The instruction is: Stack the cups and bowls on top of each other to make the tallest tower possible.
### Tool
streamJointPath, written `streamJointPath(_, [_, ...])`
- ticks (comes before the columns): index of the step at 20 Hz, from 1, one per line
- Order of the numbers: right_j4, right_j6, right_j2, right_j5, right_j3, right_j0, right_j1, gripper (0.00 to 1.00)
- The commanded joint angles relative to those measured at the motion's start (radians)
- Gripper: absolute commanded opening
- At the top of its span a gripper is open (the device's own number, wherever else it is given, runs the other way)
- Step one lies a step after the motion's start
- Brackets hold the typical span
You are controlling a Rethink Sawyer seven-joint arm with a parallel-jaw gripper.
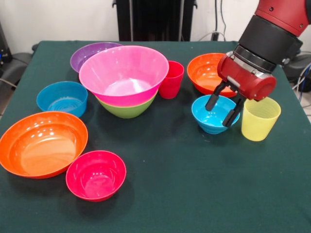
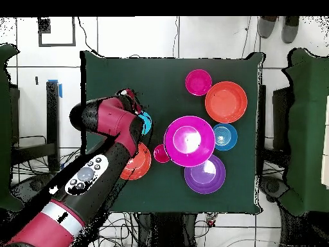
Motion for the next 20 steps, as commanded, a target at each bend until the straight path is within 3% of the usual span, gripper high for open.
streamJointPath(1, [0.023,0.26,0.081,0.066,-0.046,0.011,0.062,1.0])
streamJointPath(20, [-0.003,0.155,0.139,0.038,-0.027,-0.01,0.046,1.0])
